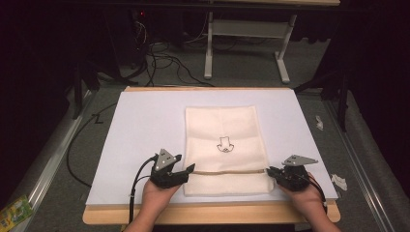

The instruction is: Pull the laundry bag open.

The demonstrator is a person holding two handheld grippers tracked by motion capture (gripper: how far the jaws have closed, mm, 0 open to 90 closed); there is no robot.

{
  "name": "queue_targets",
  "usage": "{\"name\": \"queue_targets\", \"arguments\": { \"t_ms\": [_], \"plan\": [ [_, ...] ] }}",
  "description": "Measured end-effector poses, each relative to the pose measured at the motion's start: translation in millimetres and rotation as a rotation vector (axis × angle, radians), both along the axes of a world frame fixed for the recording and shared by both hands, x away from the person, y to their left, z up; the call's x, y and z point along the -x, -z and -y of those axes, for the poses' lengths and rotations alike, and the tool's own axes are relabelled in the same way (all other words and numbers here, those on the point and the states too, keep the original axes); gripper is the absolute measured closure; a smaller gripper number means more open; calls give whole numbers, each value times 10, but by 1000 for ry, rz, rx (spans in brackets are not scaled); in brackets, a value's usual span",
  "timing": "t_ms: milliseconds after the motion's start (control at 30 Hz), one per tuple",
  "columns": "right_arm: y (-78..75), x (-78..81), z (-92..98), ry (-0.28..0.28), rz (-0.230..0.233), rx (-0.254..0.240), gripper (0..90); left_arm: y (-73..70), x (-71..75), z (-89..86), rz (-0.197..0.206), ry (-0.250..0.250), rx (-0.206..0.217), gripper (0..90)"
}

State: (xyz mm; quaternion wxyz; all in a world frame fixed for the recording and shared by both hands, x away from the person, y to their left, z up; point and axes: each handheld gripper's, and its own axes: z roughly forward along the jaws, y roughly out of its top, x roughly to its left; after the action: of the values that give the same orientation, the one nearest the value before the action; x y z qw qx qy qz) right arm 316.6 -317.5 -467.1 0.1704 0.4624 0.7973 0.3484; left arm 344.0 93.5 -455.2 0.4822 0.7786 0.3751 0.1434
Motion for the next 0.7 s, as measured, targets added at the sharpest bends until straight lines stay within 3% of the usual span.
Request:
{"name": "queue_targets", "arguments": {
  "t_ms": [67,267,400,533,633,700],
  "plan": [
    [-33,12,2,2,12,-9,837,14,12,38,-25,6,10,385],
    [-54,26,12,0,27,-22,837,-24,79,80,-21,19,17,385],
    [-97,42,-2,-9,58,-16,839,-61,101,154,0,25,1,385],
    [-148,69,1,-15,86,-45,839,-51,108,299,-12,50,13,385],
    [-161,77,-1,-19,93,-46,840,-28,114,552,-12,104,-1,387],
    [-166,77,-2,-19,98,-49,840,-21,121,623,-8,122,-9,389]
  ]
}}
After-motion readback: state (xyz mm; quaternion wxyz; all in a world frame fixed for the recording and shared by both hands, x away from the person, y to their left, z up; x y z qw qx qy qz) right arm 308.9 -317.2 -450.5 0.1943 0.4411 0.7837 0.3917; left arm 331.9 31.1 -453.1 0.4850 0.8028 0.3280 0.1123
